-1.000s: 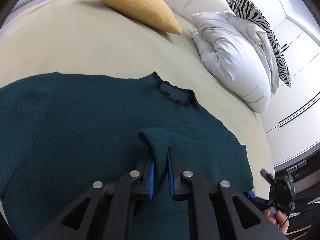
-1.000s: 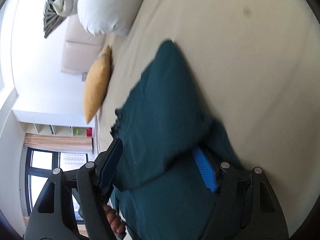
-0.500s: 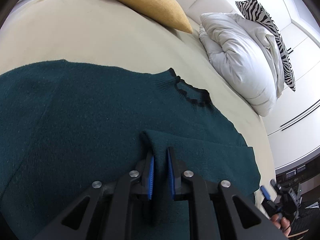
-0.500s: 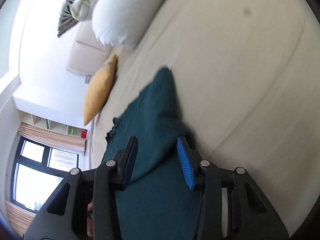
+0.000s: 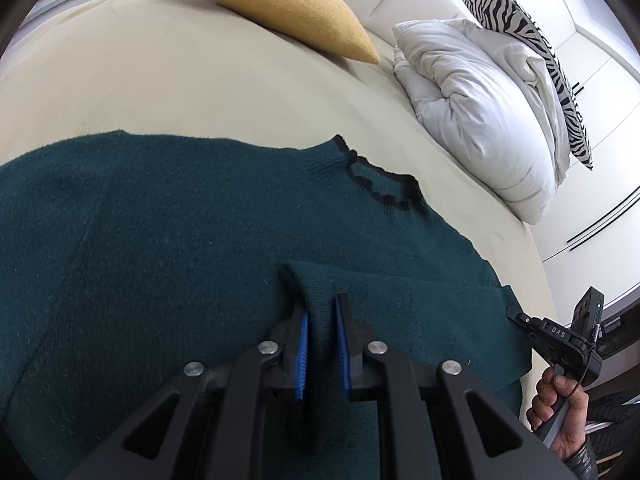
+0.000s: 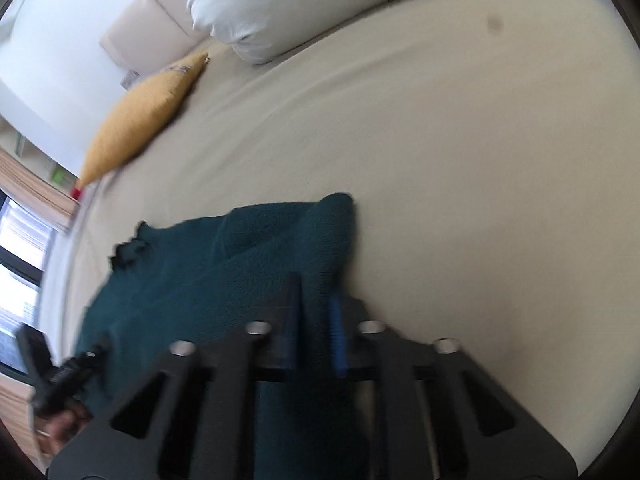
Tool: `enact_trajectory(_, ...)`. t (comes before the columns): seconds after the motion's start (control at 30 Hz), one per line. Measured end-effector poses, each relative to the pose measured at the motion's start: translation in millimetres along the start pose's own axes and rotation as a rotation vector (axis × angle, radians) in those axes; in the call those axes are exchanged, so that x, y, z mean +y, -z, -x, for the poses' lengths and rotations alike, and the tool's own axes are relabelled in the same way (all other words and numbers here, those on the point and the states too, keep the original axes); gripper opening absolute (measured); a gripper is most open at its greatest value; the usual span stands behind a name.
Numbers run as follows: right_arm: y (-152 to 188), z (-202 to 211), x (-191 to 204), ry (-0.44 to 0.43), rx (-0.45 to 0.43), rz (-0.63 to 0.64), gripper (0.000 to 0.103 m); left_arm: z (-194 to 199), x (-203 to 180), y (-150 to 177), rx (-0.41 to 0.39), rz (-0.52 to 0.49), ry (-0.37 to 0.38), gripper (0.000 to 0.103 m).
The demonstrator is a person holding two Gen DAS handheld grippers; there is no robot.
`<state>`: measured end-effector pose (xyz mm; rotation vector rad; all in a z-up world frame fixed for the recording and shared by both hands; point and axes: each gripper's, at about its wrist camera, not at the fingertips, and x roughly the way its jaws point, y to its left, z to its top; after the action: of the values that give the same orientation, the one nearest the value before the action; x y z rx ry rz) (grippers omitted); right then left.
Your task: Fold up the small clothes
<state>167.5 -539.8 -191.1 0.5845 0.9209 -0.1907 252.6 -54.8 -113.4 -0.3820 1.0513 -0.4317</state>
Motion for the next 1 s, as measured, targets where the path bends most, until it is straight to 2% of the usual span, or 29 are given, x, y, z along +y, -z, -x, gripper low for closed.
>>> enact_trajectory(0.13,-5.1,14.0,-0.2,0.029,-0.076,-0.002,0.006,5.5,-5.5,-3.9,-0.047,-0.014,-0.004,0.012)
enact_trajectory(0.2,-4.5,15.2,-4.7,0.033,-0.099,-0.023,0.006,-2.5,-2.9,-3.9,-0.043,-0.024,-0.026,0.012)
enact_trajectory(0.27,-1.4,1.0,-14.1,0.047,-0.064,-0.032,0.006,-13.6,8.2,-1.4,-0.033,-0.002,-0.015,0.013)
enact_trajectory(0.37,6.2,-0.1,-29.3,-0.013,-0.077,-0.048,0.006,-10.7,7.7,-0.5,-0.045,-0.012,-0.007,0.013)
enact_trajectory(0.5,5.9,16.6,-27.0,0.015,-0.074,-0.059,0.016,-0.2,7.3,-1.6,-0.057,0.008,-0.003,0.014)
enact_trajectory(0.63,13.6,57.9,-13.7,0.041,-0.198,-0.027,0.016,18.5,1.9,2.1,-0.107,-0.004,-0.019,0.014)
enact_trajectory(0.73,22.6,71.2,4.9,0.033,-0.224,0.045,0.016,25.9,-9.6,6.2,-0.142,-0.041,-0.035,0.014)
enact_trajectory(0.77,26.4,70.9,11.0,0.031,-0.221,0.074,0.016,23.2,-14.6,8.4,-0.135,-0.065,-0.040,0.014)
enact_trajectory(0.83,35.8,62.2,19.5,0.044,-0.191,0.120,0.016,3.3,-21.6,14.2,-0.058,-0.120,-0.113,0.014)
enact_trajectory(0.87,41.4,50.3,20.1,0.056,-0.146,0.134,0.016,-3.7,-20.0,16.1,-0.030,-0.124,-0.122,0.014)
enact_trajectory(0.93,50.4,27.4,13.0,0.071,-0.040,0.125,0.016,-1.7,-15.5,18.0,-0.052,-0.121,-0.120,0.013)
enact_trajectory(1.0,51.7,37.8,8.0,0.039,-0.083,0.089,0.014,-0.1,-12.7,16.4,-0.044,-0.104,-0.111,0.012)
